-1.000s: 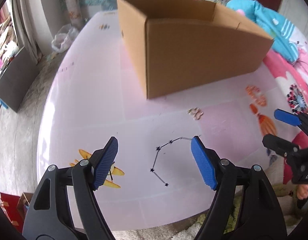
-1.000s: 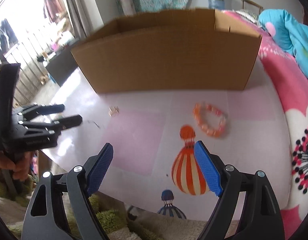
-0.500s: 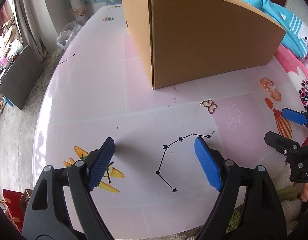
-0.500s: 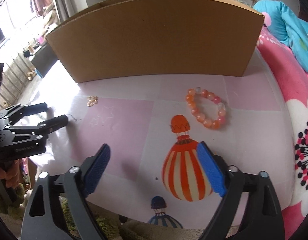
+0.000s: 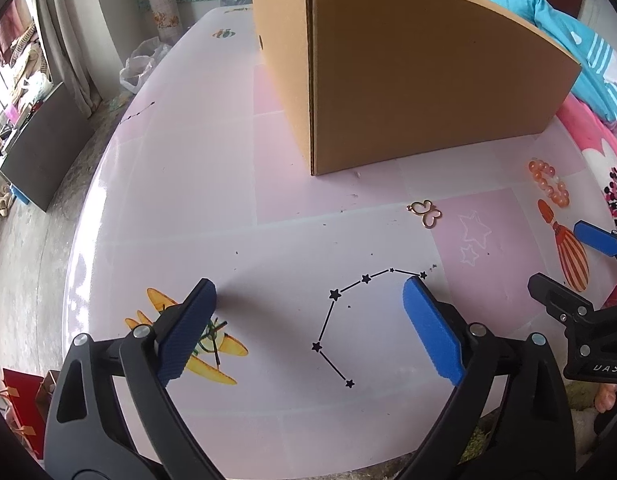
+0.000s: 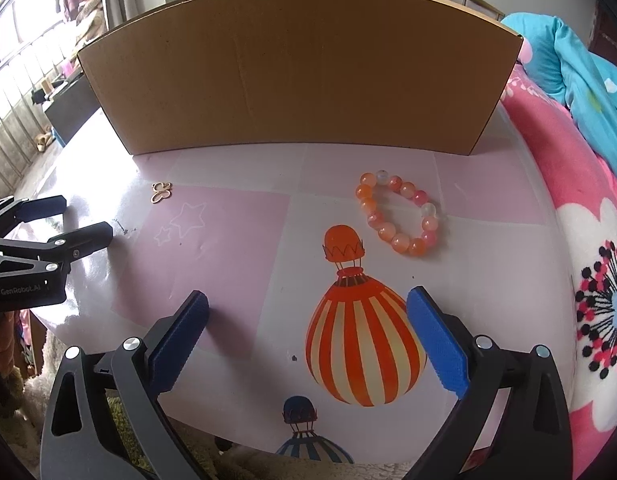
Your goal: Organize jewelry
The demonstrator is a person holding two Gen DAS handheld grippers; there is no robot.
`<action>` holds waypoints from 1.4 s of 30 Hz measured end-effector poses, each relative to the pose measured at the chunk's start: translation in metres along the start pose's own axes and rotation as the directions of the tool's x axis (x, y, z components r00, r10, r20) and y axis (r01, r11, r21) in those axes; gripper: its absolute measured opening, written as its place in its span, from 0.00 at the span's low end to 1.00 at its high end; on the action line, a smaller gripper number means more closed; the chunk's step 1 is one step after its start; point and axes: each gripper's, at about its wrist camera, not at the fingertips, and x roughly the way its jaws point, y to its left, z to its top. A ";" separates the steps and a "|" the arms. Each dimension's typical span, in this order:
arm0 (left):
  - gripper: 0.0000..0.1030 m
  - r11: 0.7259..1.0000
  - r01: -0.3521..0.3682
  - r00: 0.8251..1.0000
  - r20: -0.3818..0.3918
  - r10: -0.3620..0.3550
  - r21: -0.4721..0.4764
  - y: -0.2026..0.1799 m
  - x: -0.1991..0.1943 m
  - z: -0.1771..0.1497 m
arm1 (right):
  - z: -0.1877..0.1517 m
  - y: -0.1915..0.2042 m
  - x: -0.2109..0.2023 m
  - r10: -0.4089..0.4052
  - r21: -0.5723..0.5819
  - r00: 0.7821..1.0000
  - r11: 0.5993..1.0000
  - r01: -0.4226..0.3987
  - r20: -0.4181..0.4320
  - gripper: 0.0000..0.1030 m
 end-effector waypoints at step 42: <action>0.92 1.000 -0.001 1.000 0.014 0.001 -0.008 0.002 0.002 -0.002 | 0.004 0.001 0.002 -0.007 0.004 0.999 1.000 0.007 -0.034 0.94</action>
